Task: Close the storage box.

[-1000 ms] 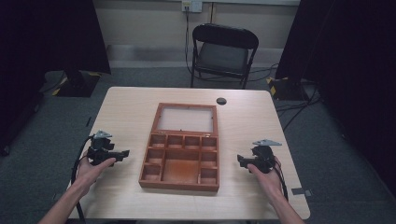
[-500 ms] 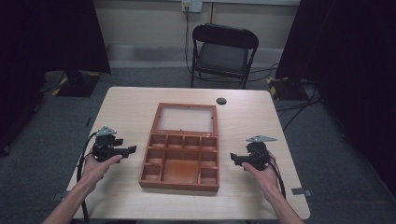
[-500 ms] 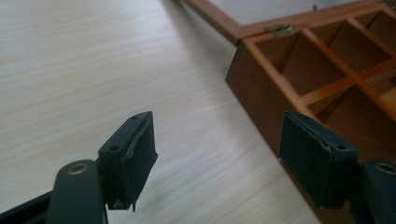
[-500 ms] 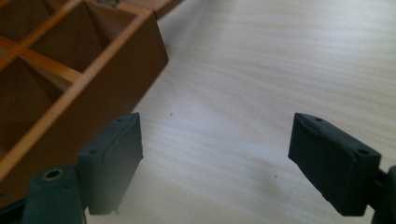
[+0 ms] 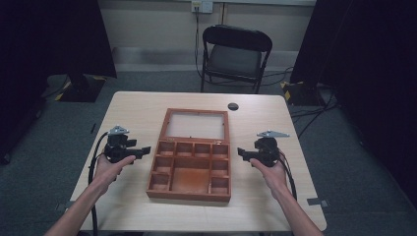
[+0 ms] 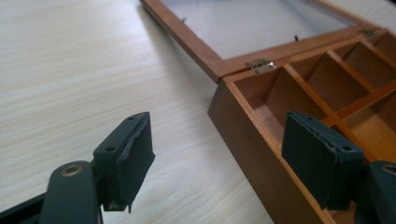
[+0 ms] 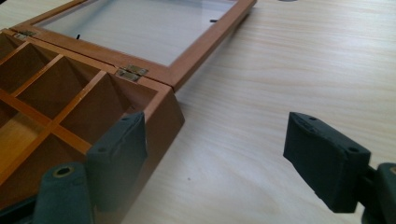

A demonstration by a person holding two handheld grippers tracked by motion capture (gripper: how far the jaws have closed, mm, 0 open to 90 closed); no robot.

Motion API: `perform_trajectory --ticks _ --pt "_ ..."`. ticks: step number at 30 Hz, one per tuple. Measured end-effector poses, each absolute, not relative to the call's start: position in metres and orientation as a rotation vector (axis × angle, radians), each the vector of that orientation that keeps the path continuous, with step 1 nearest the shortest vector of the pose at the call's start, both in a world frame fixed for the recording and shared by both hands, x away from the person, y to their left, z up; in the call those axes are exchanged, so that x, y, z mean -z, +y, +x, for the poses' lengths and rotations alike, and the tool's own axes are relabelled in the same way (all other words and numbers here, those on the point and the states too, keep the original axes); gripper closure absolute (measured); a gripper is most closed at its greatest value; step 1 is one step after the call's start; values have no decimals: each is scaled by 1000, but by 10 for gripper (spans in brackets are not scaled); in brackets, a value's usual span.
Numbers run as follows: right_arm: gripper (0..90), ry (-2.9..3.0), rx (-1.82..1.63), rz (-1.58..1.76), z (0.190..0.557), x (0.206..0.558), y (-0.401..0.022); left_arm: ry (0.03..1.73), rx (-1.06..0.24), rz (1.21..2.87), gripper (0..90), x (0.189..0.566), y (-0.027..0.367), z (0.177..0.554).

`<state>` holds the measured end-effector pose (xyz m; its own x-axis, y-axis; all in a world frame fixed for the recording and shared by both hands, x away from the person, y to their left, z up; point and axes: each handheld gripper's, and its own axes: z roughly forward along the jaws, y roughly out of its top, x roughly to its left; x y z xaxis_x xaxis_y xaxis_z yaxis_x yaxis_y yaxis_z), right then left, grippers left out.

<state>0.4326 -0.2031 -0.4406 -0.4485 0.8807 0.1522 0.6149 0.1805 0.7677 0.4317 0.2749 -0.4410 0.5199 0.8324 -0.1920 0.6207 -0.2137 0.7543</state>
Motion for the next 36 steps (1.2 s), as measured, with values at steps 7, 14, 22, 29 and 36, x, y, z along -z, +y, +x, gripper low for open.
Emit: perform_trajectory --ticks 7,14,22,29,36 --pt "204 2170 -1150 1390 461 434 -178 1183 -323 1948 244 437 266 456" --pt "196 2199 -1172 1382 492 431 -158 1181 -298 1934 246 429 255 490" --pt "179 2235 -1122 1419 520 443 -146 1234 -265 1884 252 438 249 519" --pt "147 2248 -1122 1504 531 460 -145 1265 -198 1908 231 452 238 525" --pt "137 2240 -1134 1647 538 468 -139 1285 -204 1952 218 457 225 526"
